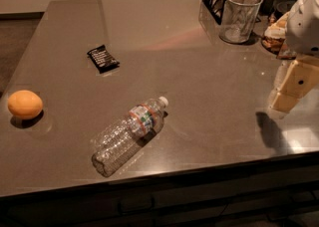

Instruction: Move rxbar chocolate near water bottle

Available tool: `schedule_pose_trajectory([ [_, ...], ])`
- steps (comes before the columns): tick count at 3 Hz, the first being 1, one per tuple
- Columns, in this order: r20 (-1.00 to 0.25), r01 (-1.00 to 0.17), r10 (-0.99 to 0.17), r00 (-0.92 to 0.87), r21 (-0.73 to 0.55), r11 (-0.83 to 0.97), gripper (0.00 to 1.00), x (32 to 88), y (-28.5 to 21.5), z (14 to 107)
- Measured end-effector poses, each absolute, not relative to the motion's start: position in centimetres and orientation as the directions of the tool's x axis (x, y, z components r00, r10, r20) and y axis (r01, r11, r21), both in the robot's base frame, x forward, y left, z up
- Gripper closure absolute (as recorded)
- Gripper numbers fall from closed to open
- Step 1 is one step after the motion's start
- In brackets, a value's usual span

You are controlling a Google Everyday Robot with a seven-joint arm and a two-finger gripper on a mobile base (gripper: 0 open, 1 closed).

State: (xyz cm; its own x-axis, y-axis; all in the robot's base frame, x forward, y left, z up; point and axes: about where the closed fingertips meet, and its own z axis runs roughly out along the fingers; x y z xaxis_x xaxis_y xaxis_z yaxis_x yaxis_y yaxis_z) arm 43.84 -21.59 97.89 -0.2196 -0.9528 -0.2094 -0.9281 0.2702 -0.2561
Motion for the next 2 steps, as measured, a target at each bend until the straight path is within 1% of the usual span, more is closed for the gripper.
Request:
schedule_pose_trajectory([
  [1, -0.209, -0.928, -0.953, -0.22, -0.256, 0.27, 0.0, 43.8, -21.6, 97.9],
  [2, -0.245, -0.922, -0.938, -0.244, -0.243, 0.303, 0.0, 45.2, -20.5, 98.2],
])
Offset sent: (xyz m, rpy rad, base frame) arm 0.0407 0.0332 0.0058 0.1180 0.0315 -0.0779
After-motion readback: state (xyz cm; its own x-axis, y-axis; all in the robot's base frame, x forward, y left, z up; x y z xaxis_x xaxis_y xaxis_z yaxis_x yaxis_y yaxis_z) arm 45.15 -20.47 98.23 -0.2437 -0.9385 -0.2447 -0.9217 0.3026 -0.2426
